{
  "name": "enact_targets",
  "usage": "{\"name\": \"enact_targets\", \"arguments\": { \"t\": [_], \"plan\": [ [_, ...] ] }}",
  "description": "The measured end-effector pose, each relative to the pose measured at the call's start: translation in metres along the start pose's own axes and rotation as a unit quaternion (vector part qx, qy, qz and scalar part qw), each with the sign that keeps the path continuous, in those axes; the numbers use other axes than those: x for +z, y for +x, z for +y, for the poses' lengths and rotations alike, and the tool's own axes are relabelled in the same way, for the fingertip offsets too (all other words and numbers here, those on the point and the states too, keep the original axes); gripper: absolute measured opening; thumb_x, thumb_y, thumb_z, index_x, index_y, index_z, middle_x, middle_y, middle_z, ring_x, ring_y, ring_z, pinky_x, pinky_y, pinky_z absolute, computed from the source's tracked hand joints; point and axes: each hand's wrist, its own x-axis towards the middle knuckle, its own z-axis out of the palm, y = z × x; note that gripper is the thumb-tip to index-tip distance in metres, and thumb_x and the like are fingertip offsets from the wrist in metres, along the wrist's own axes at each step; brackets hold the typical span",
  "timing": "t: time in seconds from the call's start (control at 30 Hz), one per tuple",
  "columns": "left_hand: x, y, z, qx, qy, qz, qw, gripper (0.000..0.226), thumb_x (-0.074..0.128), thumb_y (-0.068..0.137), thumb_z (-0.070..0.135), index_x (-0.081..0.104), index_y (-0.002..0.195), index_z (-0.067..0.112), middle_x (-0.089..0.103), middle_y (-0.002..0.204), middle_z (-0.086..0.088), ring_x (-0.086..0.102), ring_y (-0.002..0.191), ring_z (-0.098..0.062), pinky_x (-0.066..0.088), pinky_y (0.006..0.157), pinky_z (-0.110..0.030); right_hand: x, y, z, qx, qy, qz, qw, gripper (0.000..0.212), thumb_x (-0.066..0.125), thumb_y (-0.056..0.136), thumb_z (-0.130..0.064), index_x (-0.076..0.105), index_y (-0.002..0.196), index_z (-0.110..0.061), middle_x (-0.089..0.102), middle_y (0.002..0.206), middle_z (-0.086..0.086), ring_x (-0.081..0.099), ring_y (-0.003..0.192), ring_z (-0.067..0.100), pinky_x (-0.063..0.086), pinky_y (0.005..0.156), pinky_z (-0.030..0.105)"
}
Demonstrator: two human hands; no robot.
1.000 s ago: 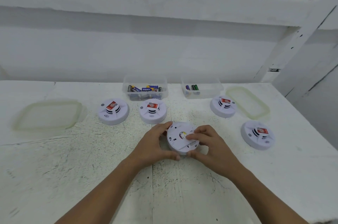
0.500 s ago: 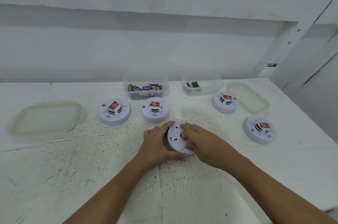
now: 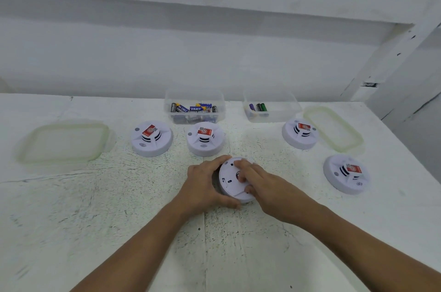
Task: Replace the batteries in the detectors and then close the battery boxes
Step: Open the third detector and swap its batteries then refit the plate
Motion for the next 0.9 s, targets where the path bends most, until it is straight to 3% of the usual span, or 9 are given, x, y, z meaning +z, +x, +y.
{"name": "enact_targets", "arguments": {
  "t": [0.13, 0.3, 0.47, 0.53, 0.6, 0.7, 0.8, 0.9],
  "plan": [
    [0.000, 0.001, 0.002, 0.000, -0.009, 0.002, 1.000, 0.097, 0.086, 0.037, 0.066, 0.041, 0.123, 0.060, 0.060, 0.114, 0.026, 0.054, 0.111, -0.001, 0.043, 0.100, -0.044, -0.003, 0.003, 0.006, -0.016, 0.003, -0.017, 1.000, 0.049, 0.043, 0.097, -0.008, 0.028, 0.144, -0.016, 0.034, 0.146, -0.002, 0.045, 0.109, 0.012, 0.046, 0.075, 0.025],
    [0.000, 0.001, 0.002, -0.008, -0.016, 0.000, 1.000, 0.098, 0.086, 0.036, 0.064, 0.042, 0.124, 0.059, 0.061, 0.116, 0.027, 0.054, 0.114, -0.001, 0.042, 0.102, -0.045, -0.013, 0.007, 0.012, -0.047, 0.021, -0.046, 0.998, 0.055, 0.041, 0.099, -0.011, 0.018, 0.148, -0.022, 0.041, 0.140, -0.003, 0.050, 0.106, 0.014, 0.047, 0.083, 0.031],
    [0.002, 0.001, 0.000, -0.019, -0.011, 0.002, 1.000, 0.103, 0.087, 0.034, 0.065, 0.044, 0.128, 0.053, 0.061, 0.117, 0.025, 0.053, 0.117, -0.007, 0.044, 0.101, -0.042, -0.021, 0.011, 0.018, -0.054, 0.051, -0.077, 0.994, 0.059, 0.042, 0.098, -0.008, 0.019, 0.148, -0.027, 0.046, 0.133, -0.005, 0.050, 0.107, 0.012, 0.043, 0.088, 0.022],
    [0.003, 0.000, 0.000, -0.033, -0.015, 0.005, 0.999, 0.104, 0.089, 0.032, 0.063, 0.045, 0.126, 0.054, 0.062, 0.115, 0.025, 0.053, 0.117, -0.011, 0.046, 0.100, -0.041, -0.023, 0.013, 0.020, -0.063, 0.058, -0.077, 0.993, 0.051, 0.043, 0.097, -0.009, 0.030, 0.143, -0.023, 0.044, 0.137, -0.005, 0.045, 0.117, 0.010, 0.034, 0.092, 0.010],
    [0.004, -0.001, 0.000, -0.033, -0.024, 0.019, 0.999, 0.102, 0.091, 0.032, 0.058, 0.049, 0.125, 0.051, 0.064, 0.112, 0.025, 0.055, 0.114, -0.008, 0.048, 0.098, -0.039, -0.025, 0.017, 0.023, -0.097, 0.040, -0.061, 0.993, 0.029, 0.049, 0.093, -0.008, 0.051, 0.122, -0.014, 0.040, 0.144, -0.002, 0.034, 0.130, 0.010, 0.024, 0.097, 0.006],
    [0.007, -0.002, 0.000, -0.043, -0.034, 0.033, 0.998, 0.103, 0.093, 0.029, 0.057, 0.050, 0.123, 0.050, 0.064, 0.110, 0.027, 0.056, 0.113, -0.013, 0.051, 0.095, -0.039, -0.030, 0.022, 0.024, -0.126, 0.031, -0.050, 0.990, 0.013, 0.058, 0.088, -0.007, 0.058, 0.100, -0.007, 0.043, 0.142, 0.004, 0.033, 0.133, 0.015, 0.025, 0.102, 0.016],
    [0.008, -0.003, 0.000, -0.045, -0.036, 0.038, 0.998, 0.105, 0.091, 0.027, 0.060, 0.050, 0.123, 0.051, 0.064, 0.109, 0.027, 0.056, 0.113, -0.016, 0.050, 0.095, -0.039, -0.035, 0.025, 0.023, -0.105, 0.043, -0.069, 0.991, 0.015, 0.061, 0.087, -0.011, 0.059, 0.102, -0.011, 0.041, 0.139, 0.000, 0.031, 0.130, 0.014, 0.029, 0.105, 0.024],
    [0.007, -0.004, 0.003, -0.044, -0.049, 0.039, 0.997, 0.098, 0.095, 0.030, 0.051, 0.055, 0.119, 0.047, 0.067, 0.107, 0.024, 0.059, 0.110, -0.008, 0.050, 0.096, -0.038, -0.041, 0.031, 0.020, -0.092, 0.061, -0.107, 0.988, 0.018, 0.065, 0.084, -0.012, 0.058, 0.100, -0.015, 0.040, 0.131, -0.003, 0.033, 0.123, 0.014, 0.033, 0.102, 0.029]
  ]
}}
